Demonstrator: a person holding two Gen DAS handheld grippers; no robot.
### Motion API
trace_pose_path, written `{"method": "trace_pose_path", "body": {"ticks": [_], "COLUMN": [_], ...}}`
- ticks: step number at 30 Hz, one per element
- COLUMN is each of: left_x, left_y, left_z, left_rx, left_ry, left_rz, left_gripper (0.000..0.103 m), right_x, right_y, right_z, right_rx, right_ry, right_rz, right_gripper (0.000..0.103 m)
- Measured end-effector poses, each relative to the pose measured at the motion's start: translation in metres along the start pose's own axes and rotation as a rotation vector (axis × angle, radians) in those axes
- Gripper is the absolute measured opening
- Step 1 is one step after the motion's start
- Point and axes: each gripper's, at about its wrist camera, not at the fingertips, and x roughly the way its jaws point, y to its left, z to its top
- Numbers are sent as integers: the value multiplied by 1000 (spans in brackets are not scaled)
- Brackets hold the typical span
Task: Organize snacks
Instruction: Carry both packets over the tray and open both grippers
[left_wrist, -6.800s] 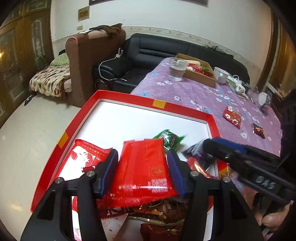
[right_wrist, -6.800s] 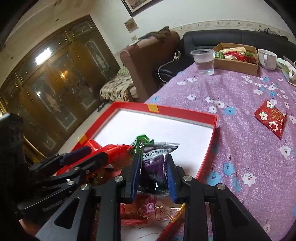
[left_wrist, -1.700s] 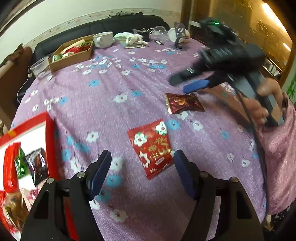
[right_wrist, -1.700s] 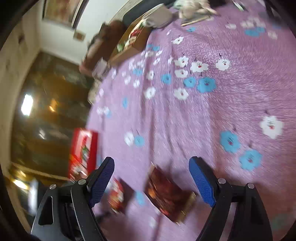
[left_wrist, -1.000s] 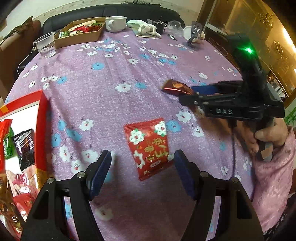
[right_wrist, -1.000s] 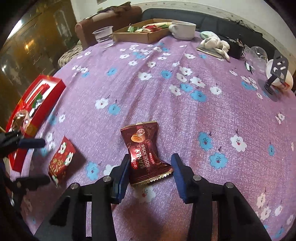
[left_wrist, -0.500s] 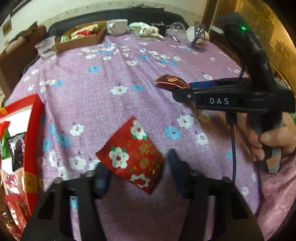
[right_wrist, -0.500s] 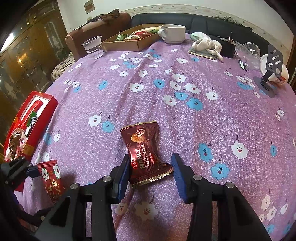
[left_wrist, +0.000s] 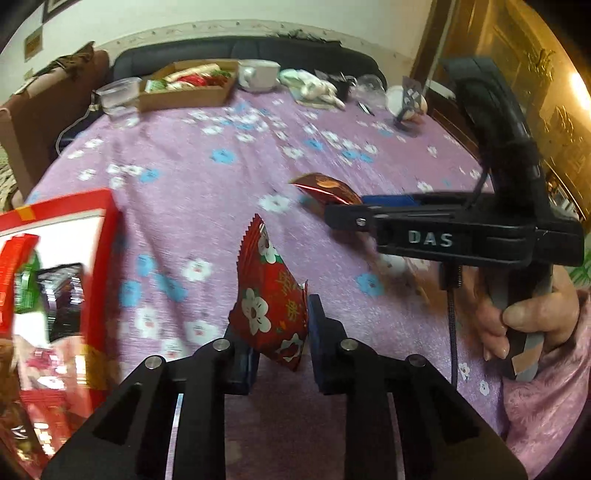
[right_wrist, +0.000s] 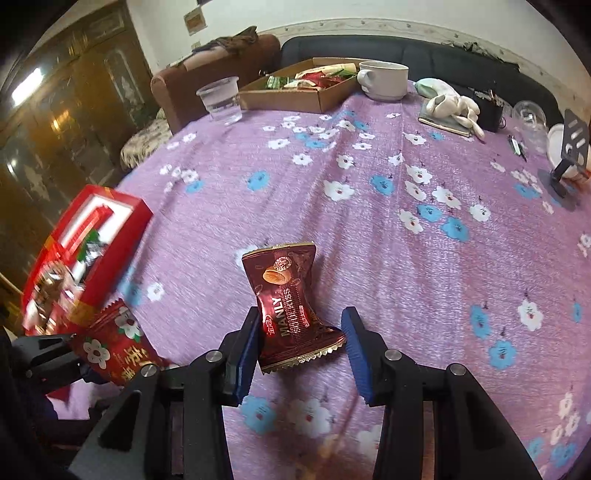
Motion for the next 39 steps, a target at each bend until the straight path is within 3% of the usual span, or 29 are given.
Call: {"method": "trace_pose_path", "body": {"ticks": [12, 25, 32, 39], "left_x": [-66, -109, -111, -110], "left_y": [55, 150, 176, 190], "left_z": [-5, -28, -44, -53], "left_rx": [-45, -204, -249, -266], "left_ry": [-157, -237, -231, -224], "left_rz": [110, 243, 301, 322], "left_gripper": [20, 20, 20, 20], "right_x": [-20, -4, 15, 30], "right_y": [28, 136, 192, 234], "right_z": [6, 11, 9, -8], "right_rx": [93, 56, 8, -119], "right_ry": [-101, -81, -53, -46], "right_rz": [196, 332, 343, 255], "right_gripper": [44, 44, 44, 44]}}
